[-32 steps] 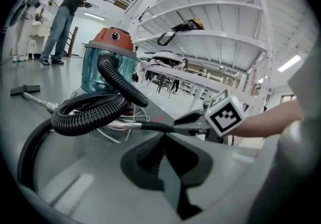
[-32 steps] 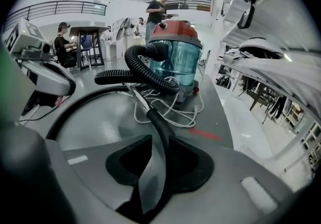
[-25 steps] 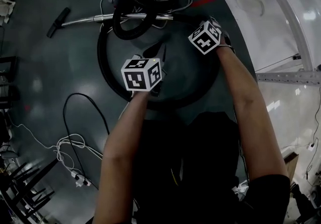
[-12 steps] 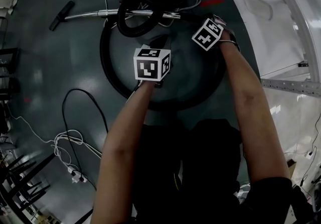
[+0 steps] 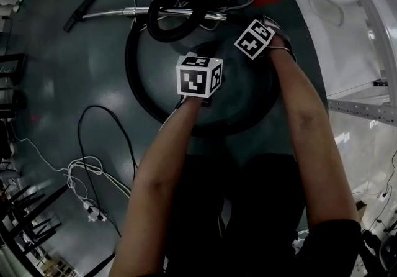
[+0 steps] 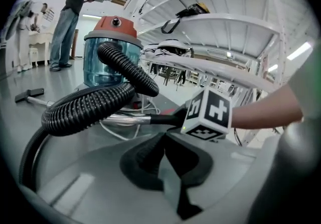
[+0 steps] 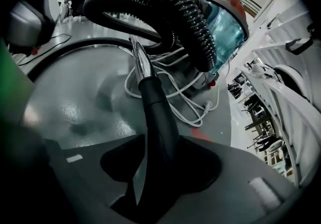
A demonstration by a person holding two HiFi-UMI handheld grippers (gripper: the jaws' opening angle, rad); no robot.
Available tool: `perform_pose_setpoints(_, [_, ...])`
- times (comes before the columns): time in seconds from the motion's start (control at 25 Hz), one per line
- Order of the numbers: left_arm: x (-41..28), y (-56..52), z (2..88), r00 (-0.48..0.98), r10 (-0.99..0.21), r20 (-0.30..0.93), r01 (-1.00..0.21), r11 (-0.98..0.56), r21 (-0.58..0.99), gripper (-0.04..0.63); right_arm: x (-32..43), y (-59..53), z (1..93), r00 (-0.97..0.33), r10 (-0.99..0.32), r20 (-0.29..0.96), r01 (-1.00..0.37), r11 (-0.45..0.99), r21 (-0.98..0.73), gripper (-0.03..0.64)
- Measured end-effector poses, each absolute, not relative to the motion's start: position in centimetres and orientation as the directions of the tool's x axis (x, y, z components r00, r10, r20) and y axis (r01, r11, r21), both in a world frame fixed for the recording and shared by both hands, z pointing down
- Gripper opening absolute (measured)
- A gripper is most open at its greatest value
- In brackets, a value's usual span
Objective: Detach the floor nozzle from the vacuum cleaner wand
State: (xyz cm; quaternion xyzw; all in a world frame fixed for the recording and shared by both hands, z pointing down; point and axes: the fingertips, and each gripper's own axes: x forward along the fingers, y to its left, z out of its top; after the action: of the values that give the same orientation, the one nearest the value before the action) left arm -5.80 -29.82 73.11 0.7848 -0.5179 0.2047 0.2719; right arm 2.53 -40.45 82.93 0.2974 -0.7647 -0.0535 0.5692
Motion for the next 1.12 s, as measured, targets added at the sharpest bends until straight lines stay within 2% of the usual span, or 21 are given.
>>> perform_pose_setpoints(0.08, [-5.6, -29.6, 72.8, 0.387, -0.7, 0.6, -0.919, -0.343, 0.193, 0.011, 2.4, -40.8, 82.6, -0.148, -0.565, 0.812, -0.391, 0.787, 0.477, 0.183])
perform_pose_setpoints(0.12, [-5.8, -29.5, 72.7, 0.385, -0.699, 0.602, -0.919, -0.349, 0.182, 0.011, 2.3, -40.8, 82.3, -0.136, -0.59, 0.796, -0.377, 0.774, 0.509, 0.136])
perform_pose_setpoints(0.24, [-7.2, -29.4, 72.7, 0.359, -0.704, 0.613, -0.93, -0.322, 0.175, 0.012, 1.9, -39.3, 82.1, -0.163, -0.589, 0.792, -0.362, 0.782, 0.507, 0.13])
perform_pose_setpoints(0.44, [-9.5, -29.1, 72.7, 0.298, -0.716, 0.632, -0.942, -0.328, 0.072, 0.081, 2.3, -36.1, 81.6, -0.203, -0.546, 0.813, -0.368, 0.812, 0.453, 0.129])
perform_pose_setpoints(0.6, [-9.2, -28.4, 74.0, 0.319, -0.69, 0.65, -0.935, -0.343, 0.094, 0.184, 2.9, -33.5, 80.2, -0.205, -0.541, 0.816, -0.374, 0.813, 0.446, 0.129])
perform_pose_setpoints(0.72, [-8.1, -28.0, 74.4, 0.341, -0.681, 0.648, -0.916, -0.395, 0.067, 0.215, 3.7, -31.3, 79.7, -0.2, -0.538, 0.819, -0.385, 0.812, 0.439, 0.13])
perform_pose_setpoints(0.84, [-6.8, -27.7, 73.5, 0.381, -0.689, 0.617, -0.873, -0.487, -0.005, 0.222, 5.1, -28.9, 79.4, -0.207, -0.512, 0.834, -0.406, 0.82, 0.403, 0.13])
perform_pose_setpoints(1.12, [-5.1, -25.3, 73.6, 0.447, -0.617, 0.648, -0.69, -0.699, -0.19, 0.314, 8.0, -23.5, 78.5, -0.251, -0.441, 0.862, -0.424, 0.85, 0.312, 0.135])
